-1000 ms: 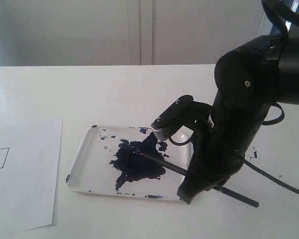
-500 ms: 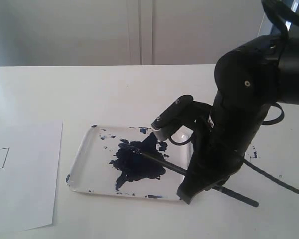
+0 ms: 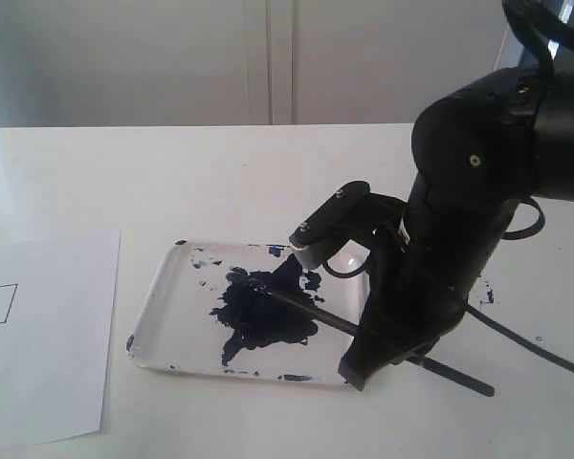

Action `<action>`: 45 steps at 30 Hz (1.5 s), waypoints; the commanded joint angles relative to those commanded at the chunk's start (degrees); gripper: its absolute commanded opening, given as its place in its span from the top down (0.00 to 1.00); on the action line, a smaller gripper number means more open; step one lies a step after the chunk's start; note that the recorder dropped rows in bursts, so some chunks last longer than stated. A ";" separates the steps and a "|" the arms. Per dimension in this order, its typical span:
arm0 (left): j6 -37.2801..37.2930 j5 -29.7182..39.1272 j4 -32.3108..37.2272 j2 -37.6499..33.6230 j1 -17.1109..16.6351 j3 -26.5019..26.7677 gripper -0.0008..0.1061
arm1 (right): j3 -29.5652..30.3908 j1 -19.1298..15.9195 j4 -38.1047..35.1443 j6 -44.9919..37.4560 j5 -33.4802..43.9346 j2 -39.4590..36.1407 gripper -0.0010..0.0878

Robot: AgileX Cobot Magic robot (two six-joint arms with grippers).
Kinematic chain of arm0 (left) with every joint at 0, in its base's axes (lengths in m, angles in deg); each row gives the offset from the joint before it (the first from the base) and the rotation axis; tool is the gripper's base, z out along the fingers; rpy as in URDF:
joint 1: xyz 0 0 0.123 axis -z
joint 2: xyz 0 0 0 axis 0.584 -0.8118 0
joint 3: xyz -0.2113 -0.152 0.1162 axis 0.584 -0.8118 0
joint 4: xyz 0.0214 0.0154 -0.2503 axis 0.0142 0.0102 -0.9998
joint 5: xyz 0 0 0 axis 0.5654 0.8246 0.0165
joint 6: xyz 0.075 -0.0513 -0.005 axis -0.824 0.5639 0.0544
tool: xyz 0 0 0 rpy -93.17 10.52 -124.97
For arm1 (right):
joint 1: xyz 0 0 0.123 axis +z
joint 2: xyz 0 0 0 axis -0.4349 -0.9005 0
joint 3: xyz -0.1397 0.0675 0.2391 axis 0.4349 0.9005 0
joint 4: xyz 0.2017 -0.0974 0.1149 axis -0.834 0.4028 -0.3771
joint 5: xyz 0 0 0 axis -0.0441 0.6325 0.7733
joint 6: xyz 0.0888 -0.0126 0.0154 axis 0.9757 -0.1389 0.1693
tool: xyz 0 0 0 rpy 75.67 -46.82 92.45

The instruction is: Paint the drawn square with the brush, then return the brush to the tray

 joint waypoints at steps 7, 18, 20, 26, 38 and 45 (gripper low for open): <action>3.82 2.54 8.24 -10.65 0.00 0.00 0.49 | 0.00 0.00 0.00 0.00 -0.81 0.00 0.99; 5.20 -2.63 15.99 -25.49 0.00 0.00 0.51 | 0.00 0.00 0.00 0.00 -1.78 0.00 0.99; 5.47 -4.77 17.24 -28.28 0.00 0.00 0.51 | 0.00 0.00 0.00 0.00 -1.78 0.00 0.99; 12.04 -12.94 17.77 -38.18 0.00 -1.50 0.51 | 0.00 0.00 -1.12 0.00 -2.78 0.00 0.99; 21.11 -17.45 19.19 -42.44 0.00 -1.50 0.51 | 0.00 0.00 -1.12 -1.11 -2.86 0.00 0.99; 23.81 -20.77 23.77 -45.12 0.00 -1.50 0.56 | 0.00 0.00 -2.51 -1.39 -3.04 0.00 0.99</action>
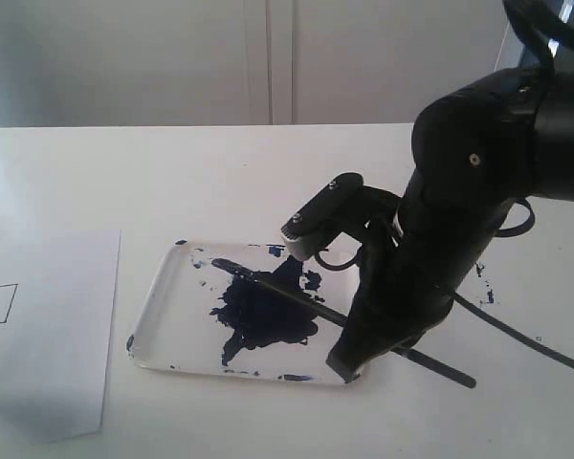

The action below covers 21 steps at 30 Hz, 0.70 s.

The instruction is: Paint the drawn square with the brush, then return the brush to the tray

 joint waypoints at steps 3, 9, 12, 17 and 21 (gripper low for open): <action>0.10 -0.55 0.00 -2.05 0.00 0.00 0.56 | 0.00 0.00 -0.26 -0.15 0.00 0.00 0.99; -0.12 -2.48 0.00 -4.70 0.00 0.00 0.56 | 0.00 0.00 -0.24 -0.15 -0.12 0.00 0.99; -0.70 -3.15 0.00 -5.84 0.00 0.00 0.56 | 0.00 0.00 -0.57 -0.15 -0.26 0.00 0.99; -5.18 -2.67 0.00 -7.57 0.00 0.00 0.56 | 0.00 0.00 -1.32 -0.84 -0.83 0.00 0.99; -11.16 -0.53 0.12 -8.09 0.00 0.00 0.56 | 0.00 0.00 -1.59 -1.15 -1.22 0.00 0.99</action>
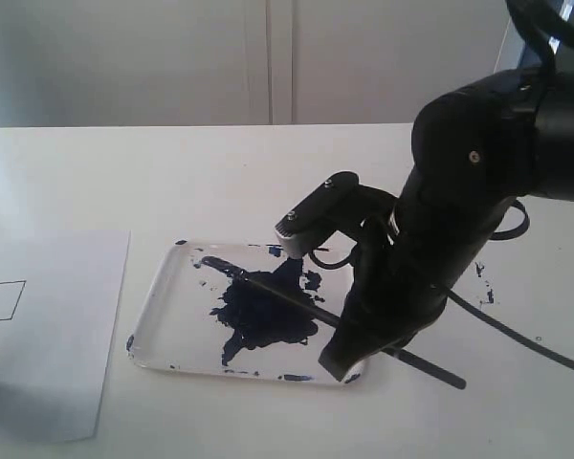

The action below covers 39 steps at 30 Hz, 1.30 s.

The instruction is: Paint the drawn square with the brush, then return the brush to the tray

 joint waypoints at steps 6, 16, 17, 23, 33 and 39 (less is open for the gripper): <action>-7.84 3.38 2.60 0.00 0.00 0.00 0.56 | 0.00 0.00 0.00 -0.30 -0.27 0.00 0.99; -12.78 6.36 2.33 0.92 0.00 0.25 0.56 | 0.00 0.00 0.00 -0.42 -0.52 0.00 0.99; -11.19 6.36 2.05 1.56 0.00 0.68 0.56 | 0.00 0.00 0.00 -0.42 -0.52 0.00 0.99; -6.75 7.50 1.88 7.23 0.00 2.38 0.56 | 0.00 0.00 0.00 -0.42 -0.90 0.00 0.99; 11.14 7.58 1.63 12.09 0.00 2.92 0.56 | 0.00 0.00 -0.15 -0.42 -1.21 0.00 0.99; 24.49 8.21 0.00 11.72 0.00 2.92 0.56 | 0.00 0.00 -0.15 -0.42 -1.44 0.00 0.99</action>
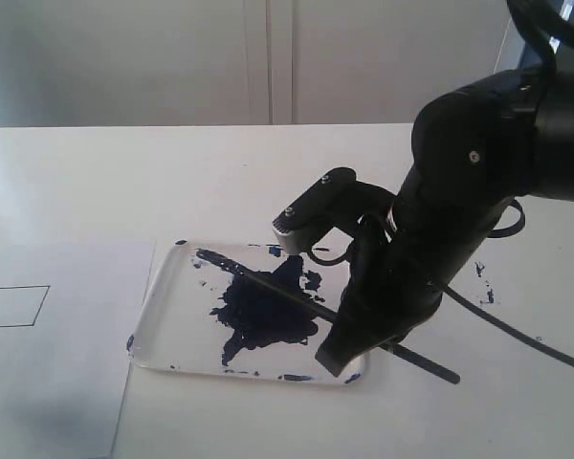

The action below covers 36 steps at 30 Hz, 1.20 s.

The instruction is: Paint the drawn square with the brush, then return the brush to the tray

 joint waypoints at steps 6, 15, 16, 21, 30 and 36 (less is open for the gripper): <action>2.88 0.19 -5.76 -3.45 4.15 0.00 0.57 | 0.00 0.00 -0.10 -0.14 -0.62 0.00 0.99; 7.14 -4.56 -3.88 -8.47 7.52 0.00 0.62 | 0.00 0.00 -0.09 -0.62 -0.36 0.00 0.99; 7.37 -4.56 -3.61 -8.81 7.52 0.00 0.62 | 0.00 0.00 -0.09 -0.62 -0.36 0.00 0.99; 7.17 -3.60 1.74 -8.94 7.52 0.00 0.62 | 0.00 0.00 -0.23 -0.69 -0.36 0.00 0.99; 8.42 -1.38 14.43 -8.94 7.52 0.00 0.62 | 0.00 0.00 -0.23 -0.69 -0.36 0.00 0.99; 10.19 -1.41 16.84 -9.05 7.52 0.00 0.62 | 0.00 0.00 -0.23 -0.67 -0.49 0.00 0.99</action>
